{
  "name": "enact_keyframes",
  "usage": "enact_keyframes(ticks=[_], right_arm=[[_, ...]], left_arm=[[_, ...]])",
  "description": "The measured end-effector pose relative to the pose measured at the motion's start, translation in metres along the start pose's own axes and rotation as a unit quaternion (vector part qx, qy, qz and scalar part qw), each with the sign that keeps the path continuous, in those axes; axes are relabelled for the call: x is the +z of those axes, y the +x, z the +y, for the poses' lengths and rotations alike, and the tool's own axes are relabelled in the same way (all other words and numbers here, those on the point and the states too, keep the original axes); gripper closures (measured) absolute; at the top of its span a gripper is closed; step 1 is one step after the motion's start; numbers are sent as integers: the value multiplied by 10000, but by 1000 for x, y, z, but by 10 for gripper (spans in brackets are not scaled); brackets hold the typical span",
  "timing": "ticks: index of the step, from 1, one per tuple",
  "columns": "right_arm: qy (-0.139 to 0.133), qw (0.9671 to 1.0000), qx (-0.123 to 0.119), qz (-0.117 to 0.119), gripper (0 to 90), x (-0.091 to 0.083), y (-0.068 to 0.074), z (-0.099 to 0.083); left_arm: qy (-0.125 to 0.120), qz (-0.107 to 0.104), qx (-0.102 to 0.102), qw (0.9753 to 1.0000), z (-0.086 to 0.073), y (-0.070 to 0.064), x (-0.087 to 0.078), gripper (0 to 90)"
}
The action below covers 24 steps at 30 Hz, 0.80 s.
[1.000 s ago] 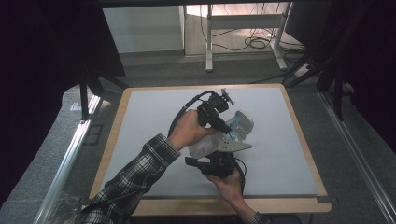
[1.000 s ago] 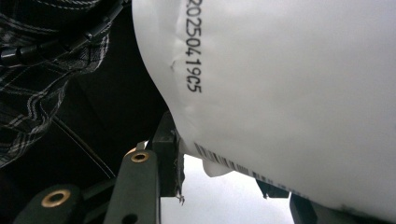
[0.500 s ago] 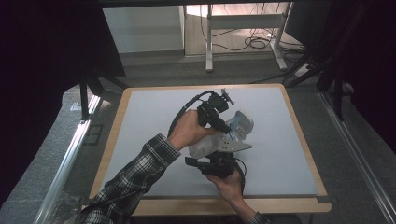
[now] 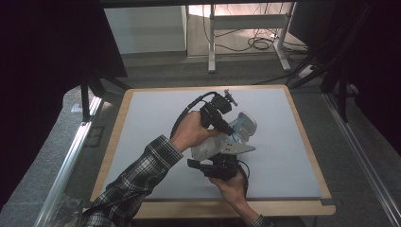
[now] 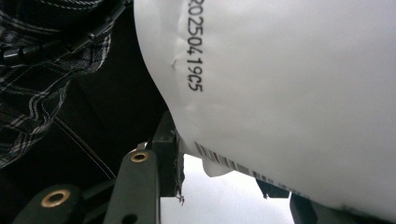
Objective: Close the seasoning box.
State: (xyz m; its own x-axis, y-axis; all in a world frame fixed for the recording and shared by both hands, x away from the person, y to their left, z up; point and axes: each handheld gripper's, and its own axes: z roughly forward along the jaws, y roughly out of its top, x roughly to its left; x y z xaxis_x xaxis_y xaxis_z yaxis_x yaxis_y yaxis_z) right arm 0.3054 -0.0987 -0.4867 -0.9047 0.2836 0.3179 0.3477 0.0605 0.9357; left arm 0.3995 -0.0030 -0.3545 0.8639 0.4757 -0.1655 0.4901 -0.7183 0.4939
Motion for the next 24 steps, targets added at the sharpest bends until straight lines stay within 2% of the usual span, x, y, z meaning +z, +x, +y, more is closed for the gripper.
enact_keyframes(ticks=[24], right_arm=[[-15, 10000, -41, -6, 581, -1, 0, 0]], left_arm=[[21, -2, 17, 10000, 1, -1, 0, 691]])
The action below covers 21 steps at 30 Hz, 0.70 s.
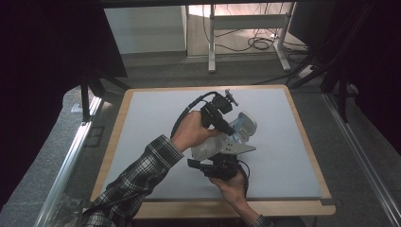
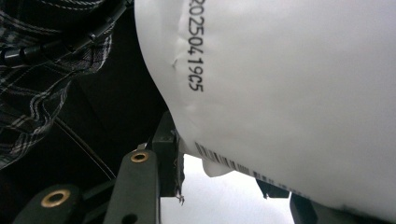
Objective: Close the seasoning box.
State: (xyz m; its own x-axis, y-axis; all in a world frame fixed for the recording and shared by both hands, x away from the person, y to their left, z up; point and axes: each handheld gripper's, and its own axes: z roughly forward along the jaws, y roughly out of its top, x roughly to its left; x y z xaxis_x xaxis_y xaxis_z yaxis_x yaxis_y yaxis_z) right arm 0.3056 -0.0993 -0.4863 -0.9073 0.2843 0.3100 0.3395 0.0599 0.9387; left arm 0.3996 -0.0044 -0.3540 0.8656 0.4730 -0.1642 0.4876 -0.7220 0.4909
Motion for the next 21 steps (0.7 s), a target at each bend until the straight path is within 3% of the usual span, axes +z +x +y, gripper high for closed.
enact_keyframes(ticks=[21], right_arm=[[-12, 10000, 22, 3, 581, 0, 1, 0]], left_arm=[[17, -25, -5, 10000, 0, 0, 1, 691]])
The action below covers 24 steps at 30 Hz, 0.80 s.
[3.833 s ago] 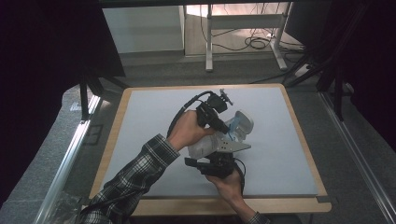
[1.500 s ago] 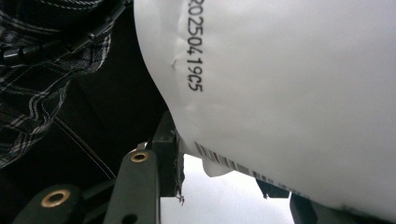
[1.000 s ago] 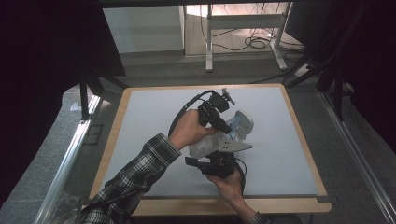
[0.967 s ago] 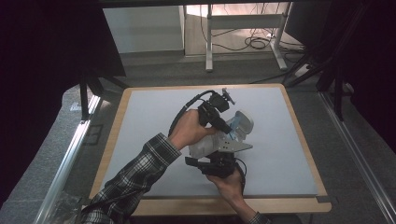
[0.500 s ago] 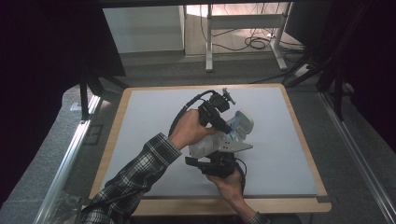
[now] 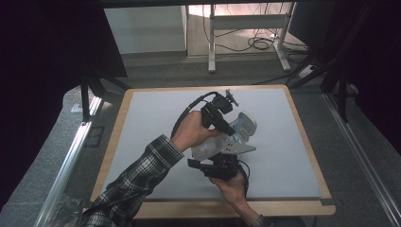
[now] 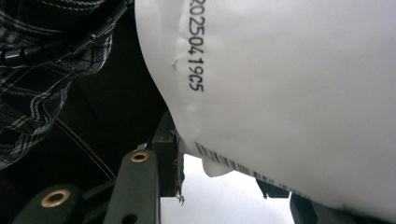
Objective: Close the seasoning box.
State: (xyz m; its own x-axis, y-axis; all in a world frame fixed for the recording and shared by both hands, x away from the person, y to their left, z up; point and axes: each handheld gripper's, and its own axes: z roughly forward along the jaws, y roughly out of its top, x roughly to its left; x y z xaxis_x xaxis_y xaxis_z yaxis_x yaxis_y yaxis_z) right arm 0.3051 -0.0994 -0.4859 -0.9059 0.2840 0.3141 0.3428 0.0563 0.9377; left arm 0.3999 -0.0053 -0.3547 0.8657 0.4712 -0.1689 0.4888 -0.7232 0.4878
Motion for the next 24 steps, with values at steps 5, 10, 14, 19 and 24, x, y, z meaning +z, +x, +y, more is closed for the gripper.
enact_keyframes(ticks=[5, 10, 14, 19, 24], right_arm=[[13, 10000, -21, -16, 581, 0, 0, 0], [6, 10000, -22, -23, 581, 0, 0, 0], [9, 10000, -10, -16, 581, 0, 0, 0], [11, 10000, -25, -19, 581, 0, -1, -1], [8, 10000, -19, -19, 581, 0, 0, -1]], left_arm=[[19, -10, -16, 10000, 0, 0, 1, 691], [26, -20, -5, 10000, 0, 1, 1, 692], [17, -18, -8, 10000, 0, 0, 1, 692], [21, -21, -10, 10000, 0, 0, 1, 693], [15, -22, -10, 10000, 0, 0, 1, 694]])
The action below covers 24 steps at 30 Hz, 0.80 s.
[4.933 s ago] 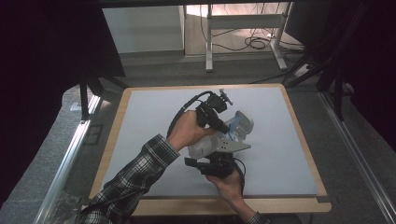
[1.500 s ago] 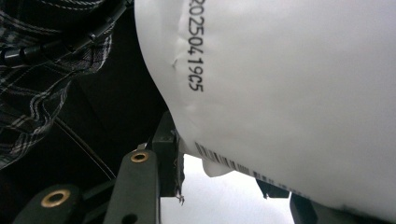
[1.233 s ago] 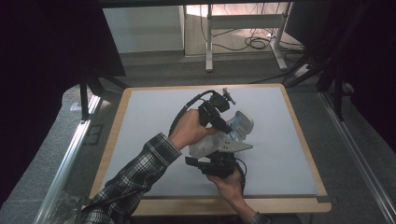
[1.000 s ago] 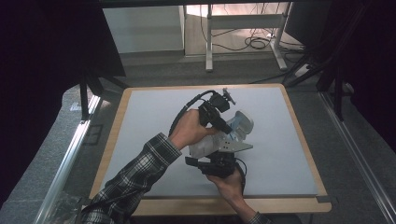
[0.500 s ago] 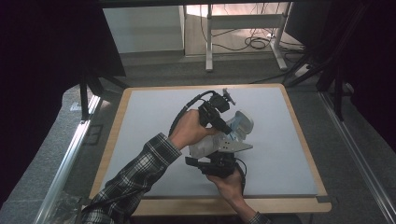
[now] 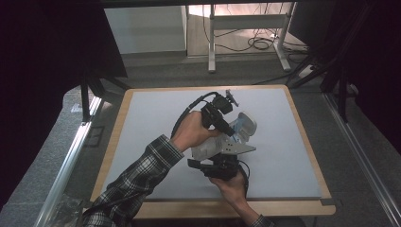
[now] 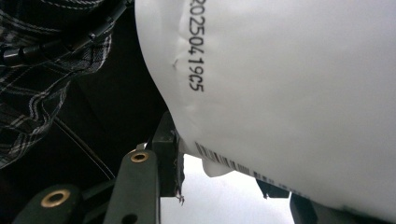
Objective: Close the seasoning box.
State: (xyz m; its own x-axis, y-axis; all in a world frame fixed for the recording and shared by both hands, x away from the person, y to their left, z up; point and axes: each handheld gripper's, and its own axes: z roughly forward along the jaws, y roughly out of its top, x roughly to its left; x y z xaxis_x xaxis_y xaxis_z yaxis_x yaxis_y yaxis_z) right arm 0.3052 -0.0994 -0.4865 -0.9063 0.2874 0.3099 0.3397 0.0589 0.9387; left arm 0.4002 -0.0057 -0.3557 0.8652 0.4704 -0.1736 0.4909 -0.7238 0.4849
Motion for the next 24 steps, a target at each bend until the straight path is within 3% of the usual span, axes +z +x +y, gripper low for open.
enact_keyframes(ticks=[24], right_arm=[[213, 9995, -127, -171, 564, 2, -4, -6]], left_arm=[[23, -5, -47, 10000, -8, 4, 3, 791]])
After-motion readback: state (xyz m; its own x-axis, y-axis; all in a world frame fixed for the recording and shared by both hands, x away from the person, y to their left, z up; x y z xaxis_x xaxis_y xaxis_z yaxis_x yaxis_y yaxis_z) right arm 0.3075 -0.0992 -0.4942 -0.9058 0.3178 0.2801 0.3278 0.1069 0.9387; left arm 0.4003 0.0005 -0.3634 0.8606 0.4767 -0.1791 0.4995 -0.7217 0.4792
